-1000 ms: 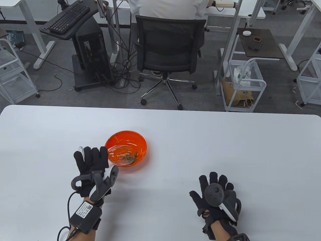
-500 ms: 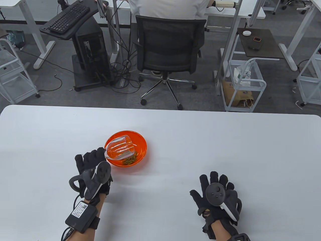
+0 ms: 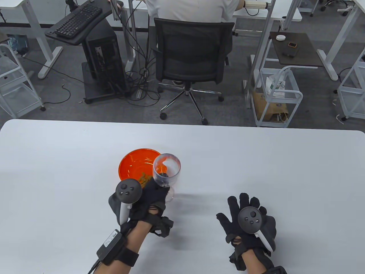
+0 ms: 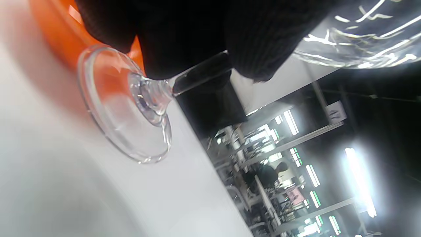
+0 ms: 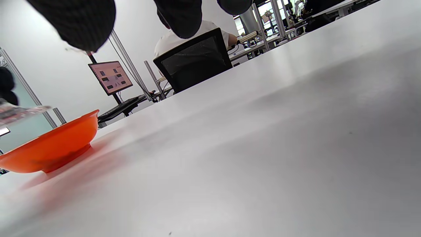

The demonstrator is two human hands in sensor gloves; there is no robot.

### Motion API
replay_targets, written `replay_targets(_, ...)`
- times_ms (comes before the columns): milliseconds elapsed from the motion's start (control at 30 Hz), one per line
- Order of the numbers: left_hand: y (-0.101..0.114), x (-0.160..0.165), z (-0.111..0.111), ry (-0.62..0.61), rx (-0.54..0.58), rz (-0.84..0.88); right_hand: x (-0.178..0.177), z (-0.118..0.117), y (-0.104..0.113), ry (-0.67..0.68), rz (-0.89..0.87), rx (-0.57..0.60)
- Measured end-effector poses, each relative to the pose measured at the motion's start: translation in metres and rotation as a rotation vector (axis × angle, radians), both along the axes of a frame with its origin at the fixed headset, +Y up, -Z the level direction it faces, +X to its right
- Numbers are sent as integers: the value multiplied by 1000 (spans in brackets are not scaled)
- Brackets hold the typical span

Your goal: Pour raisins from wine glass into the bowl

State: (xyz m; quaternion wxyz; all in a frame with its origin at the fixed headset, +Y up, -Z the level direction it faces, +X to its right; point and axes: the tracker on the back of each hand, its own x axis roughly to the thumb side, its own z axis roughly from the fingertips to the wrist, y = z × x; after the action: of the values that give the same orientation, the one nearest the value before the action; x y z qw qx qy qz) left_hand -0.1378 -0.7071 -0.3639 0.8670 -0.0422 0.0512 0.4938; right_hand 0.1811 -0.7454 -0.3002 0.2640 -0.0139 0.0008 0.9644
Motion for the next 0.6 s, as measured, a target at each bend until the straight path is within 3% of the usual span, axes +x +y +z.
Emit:
replay_targets(233, -19, 63, -38, -33, -44, -174, 1, 2, 5, 10, -35, 7)
replay_targets(433, -32, 87, -72, 66, -67, -216, 3, 2, 7, 7, -64, 5)
replay_targets(600, -46, 93, -87, 91, -90, -258, 1, 3, 8, 14, -72, 8)
